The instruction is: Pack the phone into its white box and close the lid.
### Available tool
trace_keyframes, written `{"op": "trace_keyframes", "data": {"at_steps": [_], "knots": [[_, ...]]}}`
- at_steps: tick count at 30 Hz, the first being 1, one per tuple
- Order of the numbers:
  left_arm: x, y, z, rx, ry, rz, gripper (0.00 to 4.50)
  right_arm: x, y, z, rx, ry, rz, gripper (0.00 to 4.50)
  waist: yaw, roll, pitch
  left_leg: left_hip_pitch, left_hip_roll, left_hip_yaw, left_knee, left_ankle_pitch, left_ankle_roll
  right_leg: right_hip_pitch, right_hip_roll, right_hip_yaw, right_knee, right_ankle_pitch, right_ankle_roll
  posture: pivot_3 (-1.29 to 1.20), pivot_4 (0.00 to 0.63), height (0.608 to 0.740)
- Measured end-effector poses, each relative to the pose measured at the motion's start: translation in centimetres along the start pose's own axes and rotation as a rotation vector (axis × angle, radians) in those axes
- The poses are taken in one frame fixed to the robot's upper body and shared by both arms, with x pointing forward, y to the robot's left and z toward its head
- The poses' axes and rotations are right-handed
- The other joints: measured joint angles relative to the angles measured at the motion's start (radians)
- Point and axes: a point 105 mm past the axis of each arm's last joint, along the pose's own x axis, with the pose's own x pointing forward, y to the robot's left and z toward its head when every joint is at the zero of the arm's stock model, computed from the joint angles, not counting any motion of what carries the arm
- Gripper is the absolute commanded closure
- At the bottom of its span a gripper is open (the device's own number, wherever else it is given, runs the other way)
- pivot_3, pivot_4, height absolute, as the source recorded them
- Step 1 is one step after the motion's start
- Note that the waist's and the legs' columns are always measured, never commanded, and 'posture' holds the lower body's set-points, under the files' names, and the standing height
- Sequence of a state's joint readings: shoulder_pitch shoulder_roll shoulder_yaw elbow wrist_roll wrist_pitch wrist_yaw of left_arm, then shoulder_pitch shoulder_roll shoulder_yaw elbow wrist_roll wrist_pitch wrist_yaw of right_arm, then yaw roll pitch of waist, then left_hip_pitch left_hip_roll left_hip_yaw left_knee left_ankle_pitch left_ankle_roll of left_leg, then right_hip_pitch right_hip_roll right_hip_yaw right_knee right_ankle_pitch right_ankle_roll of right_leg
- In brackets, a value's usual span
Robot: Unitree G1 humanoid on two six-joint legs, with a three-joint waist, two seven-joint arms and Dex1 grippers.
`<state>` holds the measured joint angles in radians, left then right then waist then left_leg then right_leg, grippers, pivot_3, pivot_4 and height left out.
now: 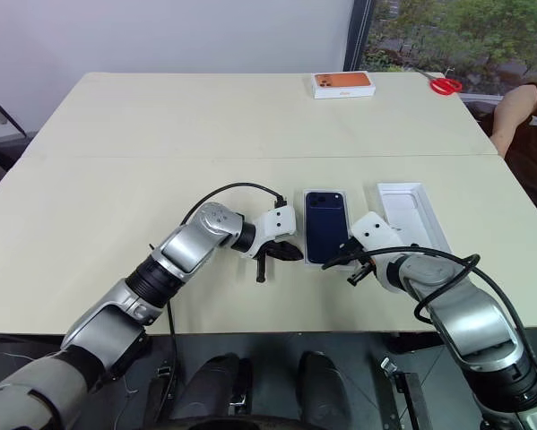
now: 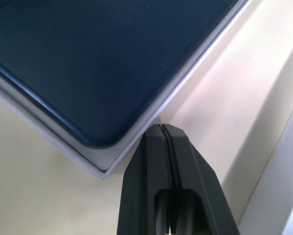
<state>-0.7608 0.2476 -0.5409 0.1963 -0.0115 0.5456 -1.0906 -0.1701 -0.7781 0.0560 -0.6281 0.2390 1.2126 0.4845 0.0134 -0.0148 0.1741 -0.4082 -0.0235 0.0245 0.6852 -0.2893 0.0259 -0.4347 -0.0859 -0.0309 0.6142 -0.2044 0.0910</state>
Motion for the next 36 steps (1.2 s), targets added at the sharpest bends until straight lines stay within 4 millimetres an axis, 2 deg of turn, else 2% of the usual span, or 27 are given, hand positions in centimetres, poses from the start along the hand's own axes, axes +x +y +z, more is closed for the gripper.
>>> {"op": "trace_keyframes", "data": {"at_steps": [11, 12, 13, 16, 20, 22, 25, 33, 36], "knots": [[-0.2, -0.3, -0.1, -0.011, -0.001, -0.025, 4.48, -0.3, 0.1, -0.1, -0.012, 0.009, 0.026, 4.50, 0.000, 0.000, 0.000, 0.000, 0.000, 0.000, 0.000, 0.000, 0.000, 0.000, 0.000, 0.000, 0.000, 0.000, 0.000, 0.00, 0.150, 0.740], [-0.3, -0.3, 0.0, -0.017, -0.008, -0.026, 4.50, -0.4, 0.0, -0.1, -0.008, 0.006, 0.027, 3.98, 0.000, 0.000, 0.000, 0.000, 0.000, 0.000, 0.000, 0.000, 0.000, 0.000, 0.000, 0.000, 0.000, 0.000, 0.000, 0.00, 0.150, 0.740], [-0.6, -0.3, 0.0, -0.024, -0.016, -0.024, 4.50, -0.6, -0.3, 0.0, 0.000, 0.000, 0.021, 3.72, 0.000, 0.000, 0.000, 0.000, 0.000, 0.000, 0.000, 0.000, 0.000, 0.000, 0.000, 0.000, 0.000, 0.000, 0.000, 0.00, 0.150, 0.740], [-1.8, 0.1, 0.3, -0.057, -0.063, -0.011, 4.50, -1.5, -1.2, 0.6, 0.030, -0.030, 0.007, 2.27, 0.000, 0.000, 0.000, 0.000, 0.000, 0.000, 0.000, 0.000, 0.000, 0.000, 0.000, 0.000, 0.000, 0.000, 0.000, 0.00, 0.150, 0.740], [-5.4, 1.2, 0.0, -0.090, -0.124, 0.061, 4.50, -3.7, -3.5, 2.9, 0.113, -0.129, -0.062, 0.28, -0.006, 0.001, 0.000, 0.001, 0.002, 0.000, 0.000, 0.000, 0.000, 0.000, 0.001, 0.000, 0.001, 0.000, 0.000, 0.00, 0.150, 0.740], [-6.6, 1.5, -0.7, -0.090, -0.133, 0.092, 4.50, -4.0, -4.9, 3.9, 0.194, -0.153, -0.117, 0.28, -0.005, 0.001, 0.000, 0.001, 0.002, 0.000, 0.000, 0.000, 0.000, 0.000, 0.001, 0.000, 0.001, 0.000, 0.000, 0.00, 0.150, 0.740], [-7.8, 1.5, -1.5, -0.054, -0.182, 0.116, 4.50, -3.3, -6.3, 2.8, 0.307, -0.073, -0.163, 0.28, 0.003, 0.001, -0.001, 0.000, 0.001, 0.000, 0.000, 0.000, 0.000, -0.001, -0.001, 0.000, 0.000, 0.000, -0.001, 0.00, 0.150, 0.740], [-9.9, 1.2, -2.3, 0.045, -0.266, 0.128, 4.50, -0.8, -7.5, 0.5, 0.499, 0.081, -0.174, 0.28, -0.002, 0.001, -0.001, 0.000, -0.001, 0.001, 0.000, 0.000, 0.000, -0.001, -0.005, 0.001, 0.000, 0.000, -0.001, 0.00, 0.150, 0.740], [-10.3, 0.9, -2.8, 0.038, -0.279, 0.120, 4.50, -0.1, -7.2, -0.1, 0.552, 0.115, -0.154, 1.09, -0.003, 0.001, -0.001, 0.000, 0.000, 0.001, 0.000, 0.000, 0.000, -0.001, -0.003, 0.000, 0.001, 0.000, -0.001, 0.00, 0.150, 0.740]]}}
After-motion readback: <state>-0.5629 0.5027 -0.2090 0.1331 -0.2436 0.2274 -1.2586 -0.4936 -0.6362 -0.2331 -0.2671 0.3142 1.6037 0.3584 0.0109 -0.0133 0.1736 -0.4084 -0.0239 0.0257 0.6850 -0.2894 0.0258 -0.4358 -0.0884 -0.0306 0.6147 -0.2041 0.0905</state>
